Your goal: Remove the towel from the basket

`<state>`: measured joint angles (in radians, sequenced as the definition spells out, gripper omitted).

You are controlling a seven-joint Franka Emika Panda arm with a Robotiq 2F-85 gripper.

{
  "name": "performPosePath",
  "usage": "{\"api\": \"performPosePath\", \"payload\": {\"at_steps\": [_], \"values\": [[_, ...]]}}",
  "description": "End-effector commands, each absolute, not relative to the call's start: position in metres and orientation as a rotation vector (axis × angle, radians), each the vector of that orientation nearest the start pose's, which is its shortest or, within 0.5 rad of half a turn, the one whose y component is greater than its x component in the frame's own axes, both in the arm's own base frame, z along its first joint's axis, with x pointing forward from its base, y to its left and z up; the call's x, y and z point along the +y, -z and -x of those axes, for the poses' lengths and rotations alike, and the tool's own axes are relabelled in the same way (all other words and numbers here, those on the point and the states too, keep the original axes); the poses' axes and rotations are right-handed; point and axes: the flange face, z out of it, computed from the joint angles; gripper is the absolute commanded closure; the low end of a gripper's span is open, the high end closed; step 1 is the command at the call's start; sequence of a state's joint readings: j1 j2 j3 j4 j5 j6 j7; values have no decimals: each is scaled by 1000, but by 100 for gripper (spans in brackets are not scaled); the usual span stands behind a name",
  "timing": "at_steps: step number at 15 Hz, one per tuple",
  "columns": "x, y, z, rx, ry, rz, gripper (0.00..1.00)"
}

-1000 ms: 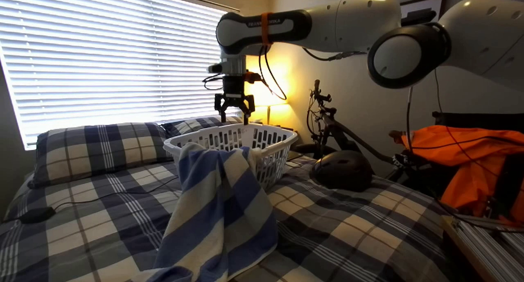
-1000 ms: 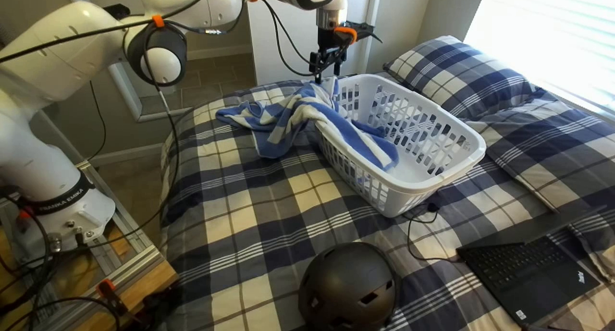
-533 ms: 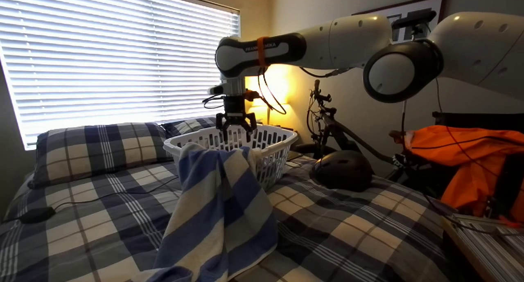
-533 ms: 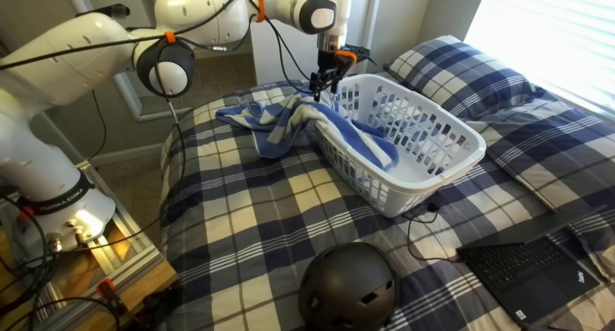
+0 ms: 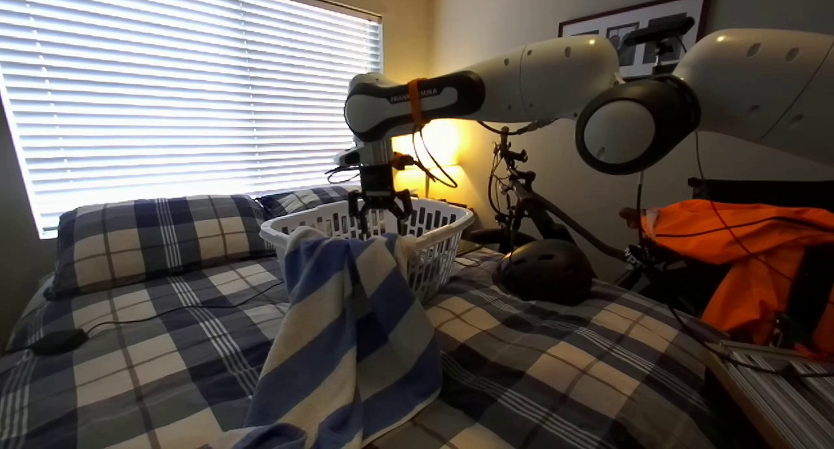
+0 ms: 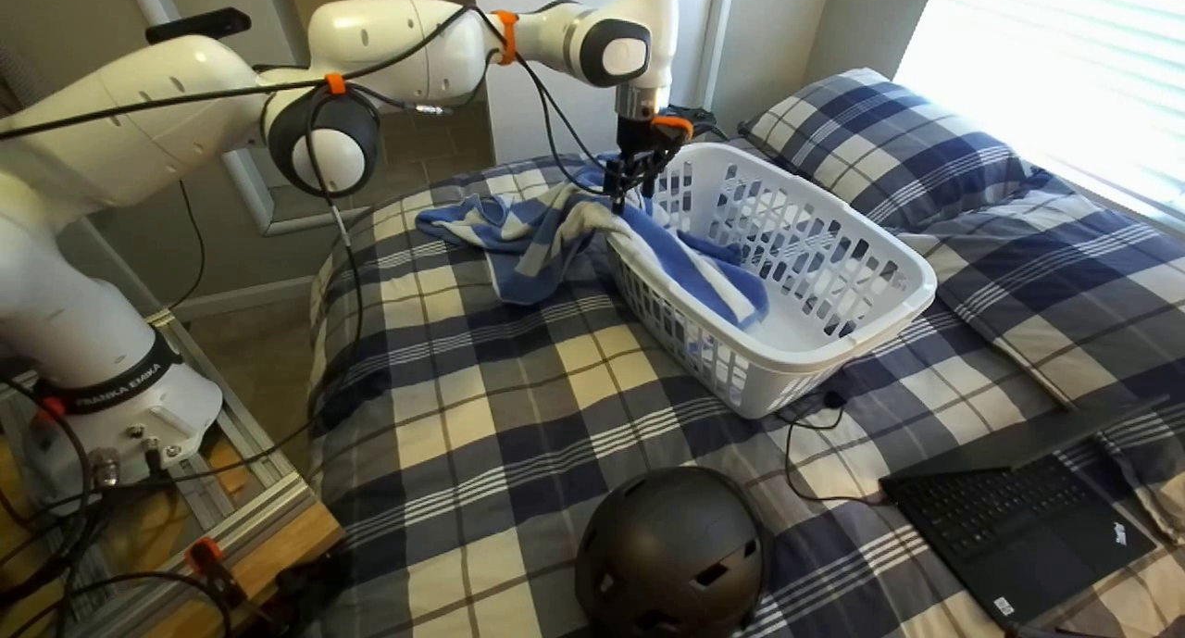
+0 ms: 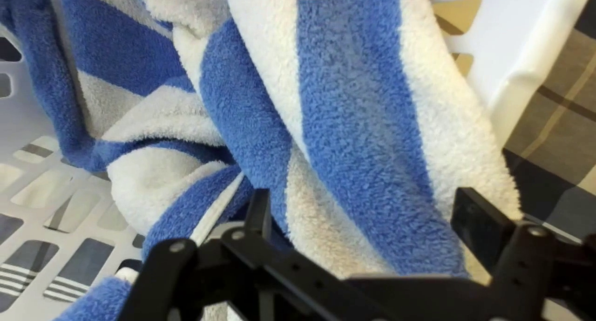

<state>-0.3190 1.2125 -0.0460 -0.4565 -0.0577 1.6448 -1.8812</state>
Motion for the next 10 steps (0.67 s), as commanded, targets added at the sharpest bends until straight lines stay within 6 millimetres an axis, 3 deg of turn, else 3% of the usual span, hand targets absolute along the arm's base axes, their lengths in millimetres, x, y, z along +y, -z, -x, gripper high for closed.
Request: {"api": "performPosePath", "payload": {"at_steps": [1, 6, 7, 10], "values": [[-273, -291, -761, -2274, -206, 2304, 0], [-265, -270, -765, -2319, -264, 2278, 0], [-262, -266, -765, -2326, -286, 2258, 19], [-250, -258, -761, -2292, -321, 2186, 41]]}}
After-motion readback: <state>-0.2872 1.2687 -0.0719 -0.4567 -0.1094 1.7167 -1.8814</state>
